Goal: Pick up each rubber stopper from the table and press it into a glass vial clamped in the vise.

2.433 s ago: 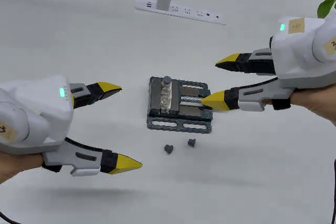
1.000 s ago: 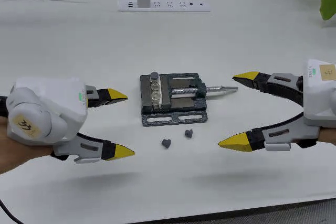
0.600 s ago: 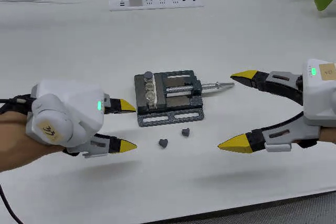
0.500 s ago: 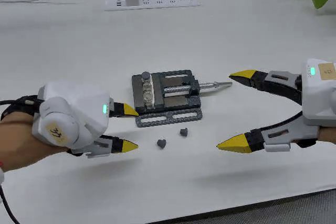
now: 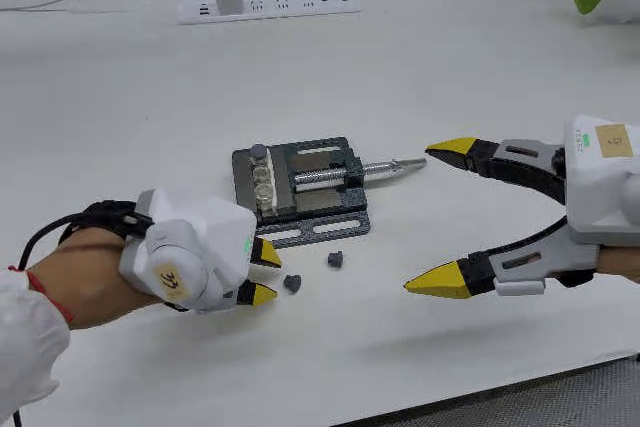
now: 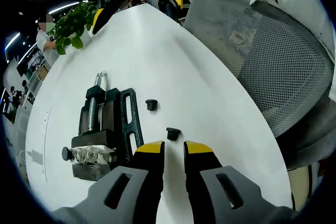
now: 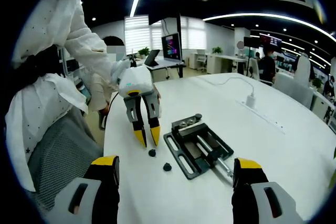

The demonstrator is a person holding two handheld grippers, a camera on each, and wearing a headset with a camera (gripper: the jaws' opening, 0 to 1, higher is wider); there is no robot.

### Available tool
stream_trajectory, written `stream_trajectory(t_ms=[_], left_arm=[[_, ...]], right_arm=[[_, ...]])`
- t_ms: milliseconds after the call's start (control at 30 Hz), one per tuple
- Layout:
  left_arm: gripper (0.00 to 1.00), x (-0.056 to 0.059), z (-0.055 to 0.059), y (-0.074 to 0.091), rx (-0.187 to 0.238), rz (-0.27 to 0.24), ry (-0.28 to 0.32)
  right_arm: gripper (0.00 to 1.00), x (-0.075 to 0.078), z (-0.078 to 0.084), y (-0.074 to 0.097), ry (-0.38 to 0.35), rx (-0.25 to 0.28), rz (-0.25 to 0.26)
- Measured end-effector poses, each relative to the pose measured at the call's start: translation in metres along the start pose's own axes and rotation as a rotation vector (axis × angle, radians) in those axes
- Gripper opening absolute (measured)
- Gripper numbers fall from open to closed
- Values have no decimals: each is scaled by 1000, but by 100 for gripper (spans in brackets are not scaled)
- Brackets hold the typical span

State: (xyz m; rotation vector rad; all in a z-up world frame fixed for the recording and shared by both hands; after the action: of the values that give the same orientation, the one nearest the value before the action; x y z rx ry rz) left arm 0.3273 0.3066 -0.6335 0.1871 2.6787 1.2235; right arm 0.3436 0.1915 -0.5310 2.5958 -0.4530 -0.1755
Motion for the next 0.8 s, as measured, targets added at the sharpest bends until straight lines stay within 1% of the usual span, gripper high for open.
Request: stream_trajectory(t_ms=[133, 267, 400, 700, 800], left_arm=[[10, 0, -1, -6, -1, 11, -15], [9, -3, -3, -6, 7, 6, -15], [7, -3, -3, -7, 7, 13, -26], [6, -3, 1, -10, -2, 29, -32], [5, -3, 0, -10, 0, 31, -33]], right_arm=[[88, 1, 2, 1, -3, -4, 1], [87, 2, 3, 2, -8, -7, 5], [87, 3, 3, 3, -10, -8, 8], [86, 4, 6, 4, -16, -13, 8], [86, 4, 6, 4, -19, -12, 8]])
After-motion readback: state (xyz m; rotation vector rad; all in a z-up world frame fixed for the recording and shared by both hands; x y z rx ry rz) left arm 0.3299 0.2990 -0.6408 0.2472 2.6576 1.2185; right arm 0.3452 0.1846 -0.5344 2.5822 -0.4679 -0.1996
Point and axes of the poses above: the centre of the closed fingertips' face, and the gripper's own axes: y roughly backward along the fingers, x roughly to its right, z roughly out of its underside, the point moved 1 cm from there along y, roughly backward along the fingers, and after that the axes turned 2 degrees about x, right-handed, at the moved point
